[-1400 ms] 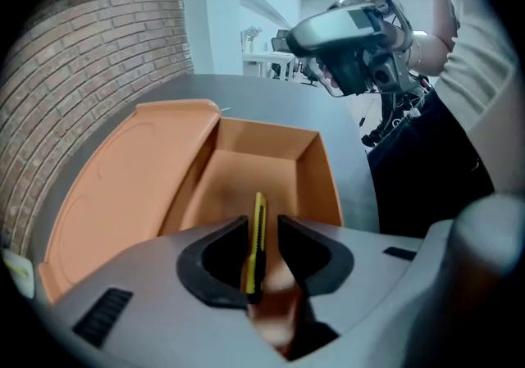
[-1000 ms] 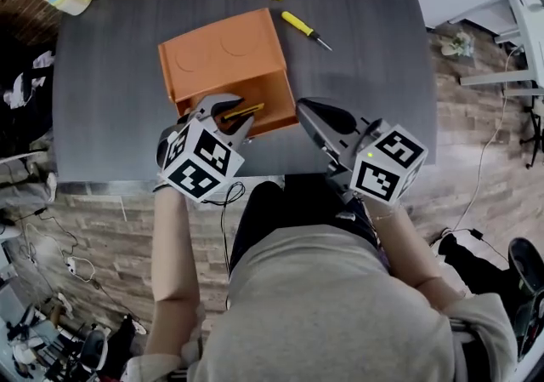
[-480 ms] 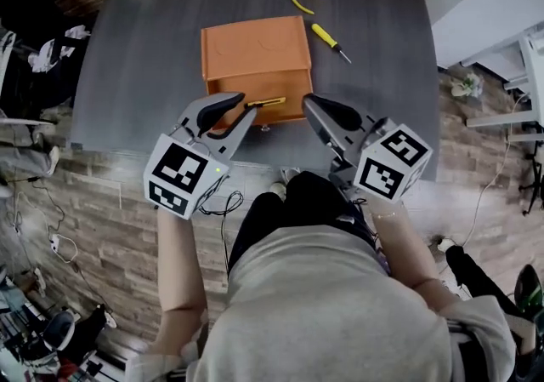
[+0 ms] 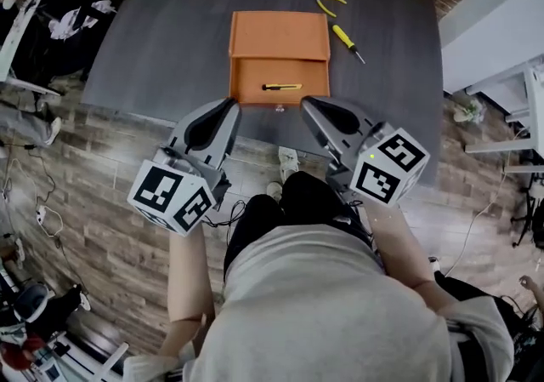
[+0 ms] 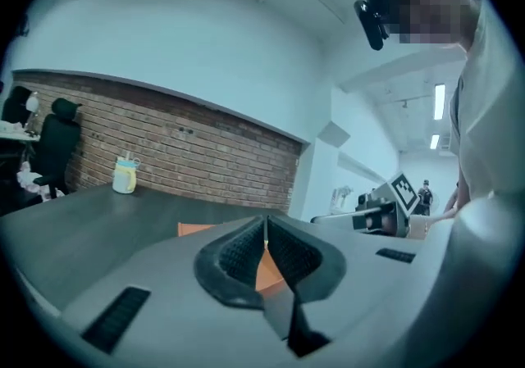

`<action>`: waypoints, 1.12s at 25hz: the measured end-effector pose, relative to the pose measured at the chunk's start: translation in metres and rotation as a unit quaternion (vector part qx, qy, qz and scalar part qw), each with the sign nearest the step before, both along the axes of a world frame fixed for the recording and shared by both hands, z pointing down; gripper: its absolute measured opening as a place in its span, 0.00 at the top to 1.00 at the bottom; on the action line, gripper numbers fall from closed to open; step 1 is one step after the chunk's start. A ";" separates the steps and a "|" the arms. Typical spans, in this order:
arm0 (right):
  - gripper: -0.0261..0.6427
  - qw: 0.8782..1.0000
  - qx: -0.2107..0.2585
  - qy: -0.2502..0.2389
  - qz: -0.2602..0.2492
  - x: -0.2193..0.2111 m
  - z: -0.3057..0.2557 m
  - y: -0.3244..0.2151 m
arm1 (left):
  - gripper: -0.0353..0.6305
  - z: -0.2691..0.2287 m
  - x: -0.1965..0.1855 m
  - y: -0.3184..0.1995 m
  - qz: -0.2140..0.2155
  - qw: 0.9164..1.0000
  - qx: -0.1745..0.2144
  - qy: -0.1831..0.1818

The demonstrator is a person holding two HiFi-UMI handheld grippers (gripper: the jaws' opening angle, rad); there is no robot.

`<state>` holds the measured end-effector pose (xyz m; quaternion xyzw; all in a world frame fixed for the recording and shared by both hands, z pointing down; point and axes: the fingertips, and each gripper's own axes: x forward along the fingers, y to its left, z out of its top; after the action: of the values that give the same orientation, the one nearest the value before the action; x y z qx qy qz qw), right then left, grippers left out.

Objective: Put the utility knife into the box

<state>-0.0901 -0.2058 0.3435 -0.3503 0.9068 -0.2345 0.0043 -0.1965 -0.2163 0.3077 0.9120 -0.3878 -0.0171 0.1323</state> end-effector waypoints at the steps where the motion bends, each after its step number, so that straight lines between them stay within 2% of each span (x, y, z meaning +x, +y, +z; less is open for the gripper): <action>1: 0.95 1.000 0.000 -0.001 -0.007 -0.005 0.000 0.005 | 0.90 -0.002 -0.006 0.005 -0.017 1.000 0.002 0.009; 5: 0.95 0.999 -0.006 -0.004 -0.036 -0.023 0.005 0.026 | 0.91 0.002 -0.017 0.025 -0.052 0.998 -0.018 0.044; 9: 0.95 0.998 -0.011 0.004 -0.057 -0.039 0.009 0.044 | 0.91 0.011 -0.016 0.045 -0.060 0.997 -0.030 0.049; 12: 0.95 0.997 -0.014 0.014 -0.079 -0.049 0.013 0.055 | 0.91 0.014 -0.015 0.056 -0.084 0.994 -0.031 0.063; 20: 0.95 0.994 -0.014 0.027 -0.103 -0.061 0.019 0.066 | 0.91 0.033 -0.011 0.073 -0.101 0.992 -0.053 0.054; 28: 0.95 0.993 -0.030 0.034 -0.110 -0.058 0.036 0.072 | 0.91 0.047 -0.002 0.079 -0.079 0.993 -0.077 0.039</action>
<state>-0.1481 -0.1334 0.3791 -0.2565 0.9320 -0.2483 -0.0627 -0.1983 -0.1374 0.3547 0.8640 -0.4537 -0.0328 0.2157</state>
